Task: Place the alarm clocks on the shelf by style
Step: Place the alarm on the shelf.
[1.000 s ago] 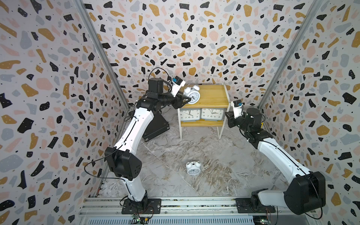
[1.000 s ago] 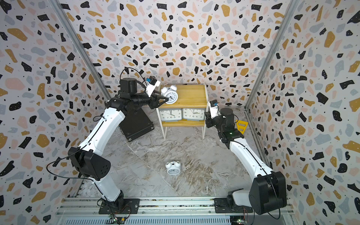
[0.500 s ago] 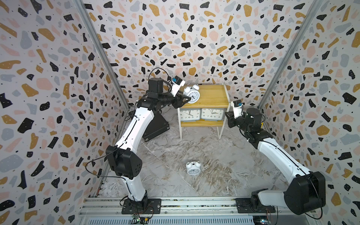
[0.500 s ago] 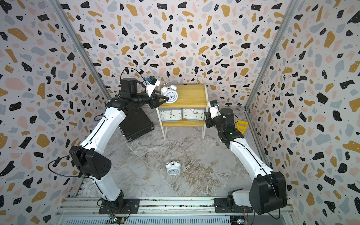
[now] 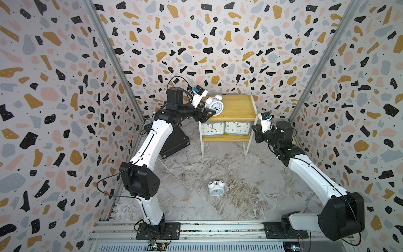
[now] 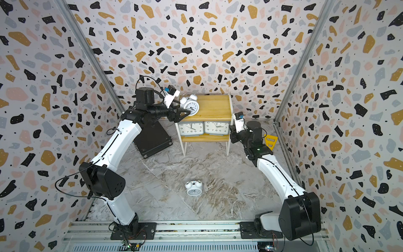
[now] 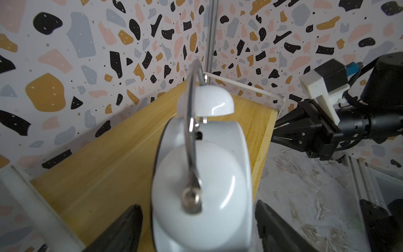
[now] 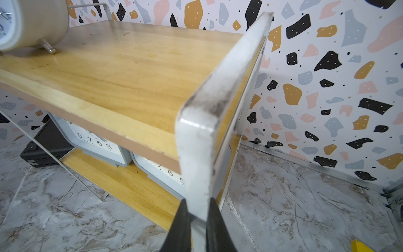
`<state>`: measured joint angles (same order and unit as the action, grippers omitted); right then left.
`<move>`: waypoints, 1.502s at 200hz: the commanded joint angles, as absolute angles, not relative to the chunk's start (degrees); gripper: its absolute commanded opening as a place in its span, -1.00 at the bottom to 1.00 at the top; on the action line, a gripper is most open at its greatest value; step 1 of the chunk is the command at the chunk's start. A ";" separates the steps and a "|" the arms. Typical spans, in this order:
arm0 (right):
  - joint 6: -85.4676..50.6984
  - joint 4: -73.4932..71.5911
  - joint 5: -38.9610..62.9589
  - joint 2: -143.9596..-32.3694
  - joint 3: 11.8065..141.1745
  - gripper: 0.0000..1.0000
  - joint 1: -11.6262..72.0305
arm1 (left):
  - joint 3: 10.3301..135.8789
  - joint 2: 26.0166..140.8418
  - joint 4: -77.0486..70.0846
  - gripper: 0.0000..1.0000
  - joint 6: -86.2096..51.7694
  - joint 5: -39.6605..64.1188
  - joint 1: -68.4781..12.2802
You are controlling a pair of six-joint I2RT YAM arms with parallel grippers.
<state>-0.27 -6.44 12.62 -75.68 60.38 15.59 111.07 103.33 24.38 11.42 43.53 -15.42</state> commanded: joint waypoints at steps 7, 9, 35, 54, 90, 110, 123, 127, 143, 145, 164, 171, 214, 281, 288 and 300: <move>-1.42 -7.27 13.07 -74.90 60.21 -0.89 15.64 | 110.48 100.11 22.25 0.88 13.34 40.61 -14.94; -1.48 -7.24 13.09 -74.89 60.21 -0.89 15.64 | 110.35 99.95 22.15 0.88 13.33 40.37 -14.94; -1.34 -7.17 13.01 -74.71 60.12 -0.89 15.64 | 109.36 98.80 21.28 0.90 13.69 38.63 -14.94; -1.29 -7.03 12.96 -74.54 60.20 -0.89 15.64 | 109.13 98.52 21.12 0.90 13.78 37.47 -14.94; -1.31 -6.77 13.10 -74.54 60.29 -0.88 15.64 | 108.61 98.35 20.53 0.84 13.59 36.64 -14.90; -1.21 -6.69 13.06 -74.53 60.27 -0.87 15.64 | 108.29 98.26 20.30 0.76 13.78 36.01 -14.93; -1.20 -6.67 13.14 -74.62 60.29 -0.87 15.64 | 108.30 98.26 20.30 0.65 13.75 35.35 -14.94; -1.18 -6.64 13.17 -74.62 60.29 -0.87 15.60 | 108.33 98.22 20.30 0.62 13.72 35.11 -14.94; -1.21 -6.55 13.27 -74.55 60.29 -0.87 15.64 | 108.05 97.85 20.17 0.60 13.80 34.12 -14.94; -1.23 -6.58 13.27 -74.58 60.29 -0.87 15.64 | 107.92 97.76 20.03 0.61 13.82 34.02 -14.94; -1.12 -6.49 13.10 -74.53 60.20 -0.87 15.64 | 106.69 96.96 18.73 0.60 13.90 33.23 -14.94; -1.07 -6.50 13.10 -74.53 60.19 -0.87 15.64 | 106.41 96.86 18.47 0.61 13.95 33.02 -14.92; -1.04 -6.50 12.92 -74.44 59.77 -0.87 15.67 | 105.91 97.03 17.94 0.61 13.89 31.98 -14.91; -0.91 -6.52 12.66 -74.07 59.24 -0.86 15.64 | 105.47 96.81 17.85 0.61 14.03 30.33 -14.93; -0.96 -6.43 12.57 -73.94 59.21 -0.86 15.64 | 105.47 96.78 17.84 0.62 14.09 30.36 -14.93; -0.88 -6.50 12.49 -73.92 59.15 -0.86 15.64 | 105.39 96.76 17.75 0.62 14.06 30.21 -14.93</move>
